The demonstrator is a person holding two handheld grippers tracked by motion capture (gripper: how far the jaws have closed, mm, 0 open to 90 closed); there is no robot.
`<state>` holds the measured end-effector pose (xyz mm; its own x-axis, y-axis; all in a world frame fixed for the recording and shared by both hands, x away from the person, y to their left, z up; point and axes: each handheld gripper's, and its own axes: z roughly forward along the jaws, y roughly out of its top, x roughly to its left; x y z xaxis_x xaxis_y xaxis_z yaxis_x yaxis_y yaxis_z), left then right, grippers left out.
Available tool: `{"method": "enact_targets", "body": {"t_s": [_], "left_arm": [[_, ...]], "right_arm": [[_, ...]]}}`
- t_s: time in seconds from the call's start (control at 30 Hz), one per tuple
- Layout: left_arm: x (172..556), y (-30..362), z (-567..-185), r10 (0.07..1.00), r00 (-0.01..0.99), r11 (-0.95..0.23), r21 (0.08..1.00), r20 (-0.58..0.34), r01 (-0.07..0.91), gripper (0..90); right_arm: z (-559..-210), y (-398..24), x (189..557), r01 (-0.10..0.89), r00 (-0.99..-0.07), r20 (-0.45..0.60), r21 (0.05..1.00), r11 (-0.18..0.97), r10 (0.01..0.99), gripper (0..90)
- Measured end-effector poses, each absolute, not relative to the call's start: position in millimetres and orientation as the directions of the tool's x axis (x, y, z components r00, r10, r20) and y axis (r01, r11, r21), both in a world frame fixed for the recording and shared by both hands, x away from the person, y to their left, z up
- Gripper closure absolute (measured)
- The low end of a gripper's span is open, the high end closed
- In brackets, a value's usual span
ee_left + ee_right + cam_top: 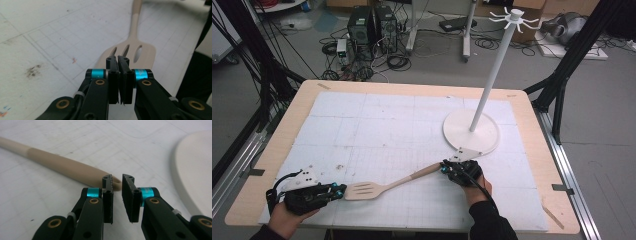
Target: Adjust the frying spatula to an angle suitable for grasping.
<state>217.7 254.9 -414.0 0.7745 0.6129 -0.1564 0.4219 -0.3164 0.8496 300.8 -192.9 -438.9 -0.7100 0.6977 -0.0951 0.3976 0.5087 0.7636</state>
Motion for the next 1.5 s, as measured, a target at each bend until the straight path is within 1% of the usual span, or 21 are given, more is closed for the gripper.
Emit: {"method": "enact_targets", "body": {"t_s": [0.07, 0.13, 0.23, 0.3, 0.37, 0.4, 0.43, 0.47, 0.5, 0.57, 0.6, 0.7, 0.77, 0.9, 1.03, 1.2, 1.37, 1.5], "left_arm": [[218.2, 257.2, -412.2, 0.618, 0.768, -0.285, 0.864, -0.167, 0.416, 82.7], [219.9, 259.7, -411.4, 0.632, 0.757, -0.262, 0.873, -0.168, 0.412, 77.0], [224.3, 263.6, -409.6, 0.661, 0.729, -0.209, 0.889, -0.179, 0.408, 65.1], [227.4, 265.1, -407.3, 0.680, 0.707, -0.164, 0.899, -0.195, 0.406, 58.0], [230.2, 265.3, -404.3, 0.690, 0.692, -0.124, 0.909, -0.209, 0.398, 50.2], [231.6, 264.4, -402.4, 0.698, 0.682, -0.095, 0.916, -0.218, 0.391, 46.4], [232.6, 263.8, -401.4, 0.702, 0.677, -0.078, 0.921, -0.222, 0.383, 41.9], [233.8, 263.3, -400.3, 0.706, 0.673, -0.064, 0.926, -0.221, 0.371, 39.1], [235.2, 261.9, -399.3, 0.712, 0.665, -0.045, 0.931, -0.225, 0.363, 36.1], [239.6, 259.8, -397.2, 0.716, 0.657, -0.024, 0.933, -0.235, 0.360, 31.4], [241.6, 258.6, -396.2, 0.727, 0.649, -0.024, 0.936, -0.225, 0.352, 29.1], [246.7, 255.0, -393.3, 0.743, 0.634, -0.015, 0.942, -0.214, 0.336, 19.3], [247.1, 252.8, -391.9, 0.747, 0.632, -0.005, 0.949, -0.207, 0.317, 18.8], [242.6, 253.2, -392.1, 0.744, 0.646, -0.021, 0.959, -0.173, 0.282, 20.2], [238.0, 257.0, -393.2, 0.740, 0.653, -0.026, 0.964, -0.160, 0.265, 20.9], [237.5, 257.0, -393.9, 0.744, 0.649, -0.030, 0.963, -0.157, 0.268, 21.0], [237.4, 256.5, -393.4, 0.733, 0.657, -0.027, 0.959, -0.174, 0.284, 23.3], [236.8, 257.2, -393.0, 0.735, 0.656, -0.026, 0.959, -0.173, 0.283, 23.3]], "right_arm": [[-434.9, -197.7, 299.2, 0.415, -0.686, -0.065, 0.784, 0.462, 0.725, 72.1], [-427.6, -206.9, 295.1, 0.422, -0.657, -0.015, 0.821, 0.384, 0.754, 62.6], [-413.7, -224.0, 284.9, 0.423, -0.600, 0.043, 0.864, 0.272, 0.799, 46.2], [-405.4, -236.3, 276.0, 0.418, -0.579, 0.052, 0.876, 0.241, 0.814, 36.3], [-398.4, -249.4, 265.8, 0.408, -0.558, 0.024, 0.878, 0.249, 0.829, 28.4], [-395.4, -256.6, 260.7, 0.403, -0.550, 0.006, 0.878, 0.259, 0.835, 26.5], [-392.6, -266.2, 255.0, 0.402, -0.534, -0.006, 0.878, 0.261, 0.845, 26.5], [-391.0, -271.9, 251.1, 0.407, -0.518, -0.004, 0.878, 0.251, 0.855, 25.8], [-389.8, -280.5, 246.9, 0.391, -0.507, -0.017, 0.886, 0.248, 0.862, 24.5], [-388.3, -294.7, 237.5, 0.387, -0.473, -0.001, 0.898, 0.209, 0.881, 21.1], [-388.1, -300.2, 233.0, 0.383, -0.456, 0.004, 0.904, 0.192, 0.890, 19.6], [-387.1, -311.2, 222.5, 0.360, -0.449, 0.005, 0.916, 0.176, 0.893, 19.1], [-385.5, -315.1, 218.3, 0.338, -0.455, 0.006, 0.926, 0.166, 0.890, 18.7], [-381.6, -318.9, 213.3, 0.283, -0.469, -0.007, 0.946, 0.158, 0.883, 18.6], [-379.2, -322.9, 210.1, 0.257, -0.471, -0.002, 0.956, 0.139, 0.882, 18.7], [-382.0, -327.0, 211.9, 0.266, -0.456, 0.021, 0.957, 0.114, 0.890, 18.6], [-384.2, -325.9, 212.7, 0.274, -0.465, 0.014, 0.953, 0.129, 0.885, 18.7], [-384.1, -326.5, 213.3, 0.273, -0.461, 0.021, 0.955, 0.119, 0.887, 18.7]]}}
